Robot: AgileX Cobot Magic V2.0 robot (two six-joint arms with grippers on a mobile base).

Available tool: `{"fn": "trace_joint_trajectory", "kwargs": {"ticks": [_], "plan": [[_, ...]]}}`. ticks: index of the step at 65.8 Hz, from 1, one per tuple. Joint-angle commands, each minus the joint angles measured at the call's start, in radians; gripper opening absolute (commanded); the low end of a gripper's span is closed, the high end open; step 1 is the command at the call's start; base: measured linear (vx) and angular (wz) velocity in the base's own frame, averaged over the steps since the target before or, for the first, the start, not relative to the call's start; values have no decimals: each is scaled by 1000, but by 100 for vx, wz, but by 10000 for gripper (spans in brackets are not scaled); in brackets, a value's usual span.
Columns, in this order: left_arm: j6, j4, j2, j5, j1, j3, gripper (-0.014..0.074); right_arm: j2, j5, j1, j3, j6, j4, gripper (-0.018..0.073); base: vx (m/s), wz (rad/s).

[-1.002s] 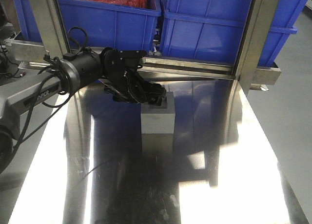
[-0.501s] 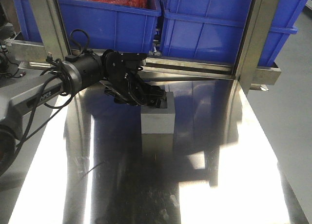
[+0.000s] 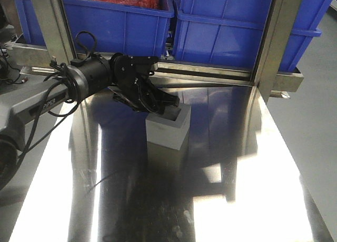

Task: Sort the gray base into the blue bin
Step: 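Close the left gripper on the block's wall and lift it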

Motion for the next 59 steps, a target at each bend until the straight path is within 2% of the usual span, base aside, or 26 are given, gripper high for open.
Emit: {"fn": "trace_joint_trajectory", "kwargs": {"ticks": [1,12,28,45,59], "plan": [[2,-2,-54,2,-5,-25,12,3,-75,-2,1,-13,-5,-5,0,0],[7,-2,-60,-4,-5,-28,-8,3,-75,-2,1,-13,-5,-5,0,0],[87,-2,-150,-53,-6,-5,-8,3,-75,-2,1,-13,-5,-5,0,0],[87,0,-386,-349,-5,247,-8,3,-75,-2,1,-13,-5,-5,0,0],[136,1,-612,-472,-5,486,-8,3,-75,-2,1,-13,-5,-5,0,0]]}}
